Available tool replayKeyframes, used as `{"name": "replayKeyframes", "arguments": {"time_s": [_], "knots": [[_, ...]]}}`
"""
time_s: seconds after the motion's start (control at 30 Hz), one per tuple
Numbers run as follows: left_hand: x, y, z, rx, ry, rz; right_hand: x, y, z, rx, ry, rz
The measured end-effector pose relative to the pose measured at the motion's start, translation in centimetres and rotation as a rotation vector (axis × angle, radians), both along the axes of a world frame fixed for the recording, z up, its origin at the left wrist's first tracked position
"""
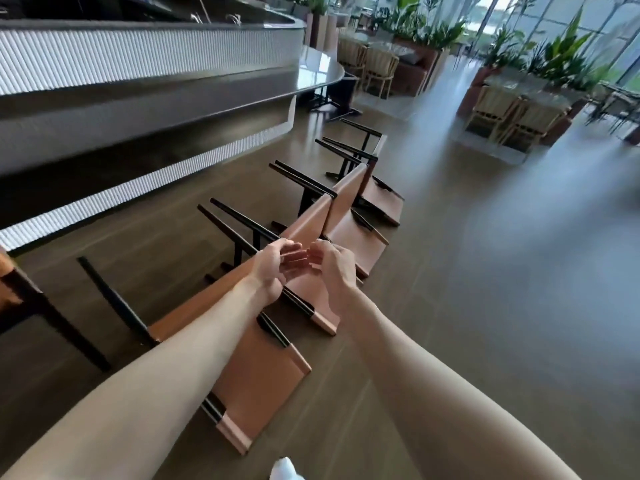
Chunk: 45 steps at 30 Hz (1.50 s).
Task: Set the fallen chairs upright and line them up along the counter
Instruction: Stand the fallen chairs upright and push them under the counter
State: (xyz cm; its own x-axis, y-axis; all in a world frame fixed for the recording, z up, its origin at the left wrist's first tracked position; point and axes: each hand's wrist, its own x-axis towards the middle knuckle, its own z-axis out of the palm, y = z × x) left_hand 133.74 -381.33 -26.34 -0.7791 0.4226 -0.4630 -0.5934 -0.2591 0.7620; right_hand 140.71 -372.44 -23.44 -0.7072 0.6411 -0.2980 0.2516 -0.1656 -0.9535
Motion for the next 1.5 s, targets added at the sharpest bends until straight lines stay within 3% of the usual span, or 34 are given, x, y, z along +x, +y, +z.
{"name": "replayKeyframes", "arguments": {"time_s": [0.27, 0.47, 0.67, 0.87, 1.1, 1.5], "knots": [[-6.1, 7.5, -4.6, 0.025, -0.107, 0.131, -8.3, 9.2, -3.1, 0.03, -0.084, 0.198], [-7.2, 5.8, -9.9, -0.078, -0.251, 0.408, -12.2, 11.3, -12.0, -0.071, -0.248, 0.457], [-3.6, 2.8, -17.0, -0.096, -0.426, 0.817, -14.1, 12.6, -22.5, -0.069, -0.499, 0.708], [3.0, 3.3, -25.7, -0.046, -0.646, 1.087, -13.0, 13.4, -30.9, -0.18, -0.697, 0.795], [4.8, 6.0, -39.5, 0.053, -0.768, 1.182, -13.0, 13.3, -43.0, -0.318, -0.753, 0.745], [8.7, 10.5, -73.3, 0.086, -0.853, 1.034, -6.9, 14.3, -78.0, -0.514, -0.921, 0.63]]}}
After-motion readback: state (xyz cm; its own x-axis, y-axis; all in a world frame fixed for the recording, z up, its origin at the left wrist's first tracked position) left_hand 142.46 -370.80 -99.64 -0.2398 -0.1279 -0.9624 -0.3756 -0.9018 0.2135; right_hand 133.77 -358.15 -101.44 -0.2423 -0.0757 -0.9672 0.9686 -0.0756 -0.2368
